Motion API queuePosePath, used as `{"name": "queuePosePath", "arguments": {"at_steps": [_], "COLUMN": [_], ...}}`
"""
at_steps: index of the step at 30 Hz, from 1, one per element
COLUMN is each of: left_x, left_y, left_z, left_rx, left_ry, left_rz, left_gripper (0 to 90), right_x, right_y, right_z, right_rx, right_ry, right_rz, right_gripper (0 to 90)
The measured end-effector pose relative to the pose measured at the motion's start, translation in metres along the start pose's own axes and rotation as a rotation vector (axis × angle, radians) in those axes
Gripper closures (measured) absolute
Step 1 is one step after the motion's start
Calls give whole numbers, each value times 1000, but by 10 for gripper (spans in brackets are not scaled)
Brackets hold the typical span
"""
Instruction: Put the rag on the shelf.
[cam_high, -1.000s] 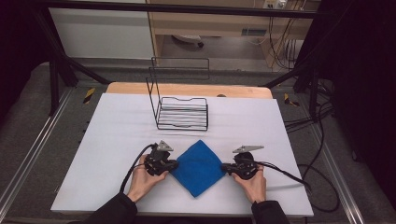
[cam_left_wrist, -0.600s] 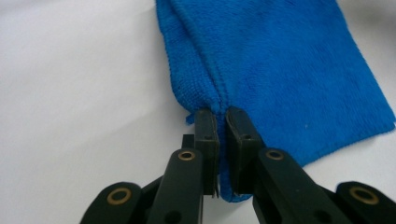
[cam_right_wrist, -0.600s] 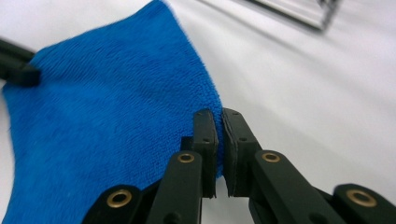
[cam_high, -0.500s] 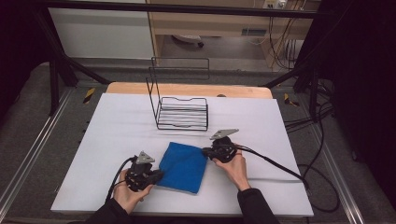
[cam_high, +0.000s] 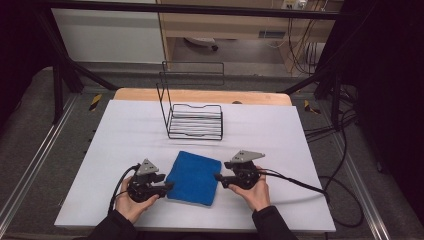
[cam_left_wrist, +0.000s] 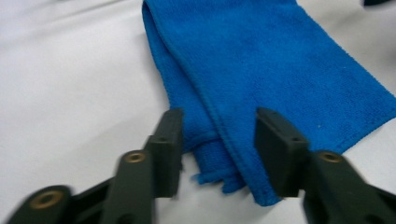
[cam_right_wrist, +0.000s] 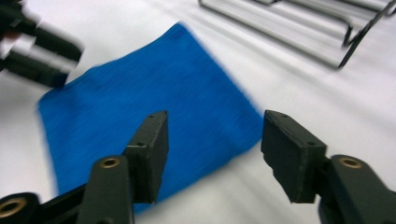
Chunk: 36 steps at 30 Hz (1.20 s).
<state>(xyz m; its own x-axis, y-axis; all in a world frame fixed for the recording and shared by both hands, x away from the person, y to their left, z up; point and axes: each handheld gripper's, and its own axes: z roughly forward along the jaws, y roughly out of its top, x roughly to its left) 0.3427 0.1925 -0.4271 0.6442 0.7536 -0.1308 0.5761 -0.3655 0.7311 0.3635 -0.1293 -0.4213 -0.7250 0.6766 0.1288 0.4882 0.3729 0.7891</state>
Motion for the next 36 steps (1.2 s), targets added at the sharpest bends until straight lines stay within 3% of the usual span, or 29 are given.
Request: {"name": "queuePosePath", "arguments": {"at_steps": [1,2,4,5,6,9,10,14,19,21,22,23,24,25,36], "left_x": [3,5,12,15,19,30,33,38,40,41,42,43,43,43,44], "left_y": [0,0,-1,-2,-3,-8,-9,-10,-11,-11,-11,-11,-11,-11,-11], "left_z": [-2,-4,-9,-10,-12,-15,-16,-16,-16,-16,-16,-16,-16,-16,-17], "left_rx": [-10,-18,-22,-30,-28,-26,-21,-37,-33,-27,-29,-29,-29,-29,-34], "left_ry": [4,7,21,25,24,27,28,23,27,33,35,35,37,40,46], "left_rz": [10,24,39,37,38,21,22,13,7,2,-4,-3,-4,-4,-7], "left_gripper": [461,379,319,319,234,194,158,114,99,99,99,102,102,104,106], "right_x": [0,7,12,12,18,22,24,28,35,43,43,44,44,42,36], "right_y": [0,-8,-16,-16,-22,-27,-30,-35,-36,-35,-35,-34,-34,-33,-23], "right_z": [0,-3,-2,-2,1,5,9,15,18,20,20,20,20,20,6], "right_rx": [0,18,39,39,59,73,73,80,80,96,96,116,116,135,109], "right_ry": [0,12,11,11,25,34,35,45,23,19,19,39,39,49,65], "right_rz": [0,26,33,33,46,72,89,113,109,97,97,123,123,131,147], "right_gripper": [391,402,418,418,433,461,513,547,579,699,699,797,797,871,900]}}
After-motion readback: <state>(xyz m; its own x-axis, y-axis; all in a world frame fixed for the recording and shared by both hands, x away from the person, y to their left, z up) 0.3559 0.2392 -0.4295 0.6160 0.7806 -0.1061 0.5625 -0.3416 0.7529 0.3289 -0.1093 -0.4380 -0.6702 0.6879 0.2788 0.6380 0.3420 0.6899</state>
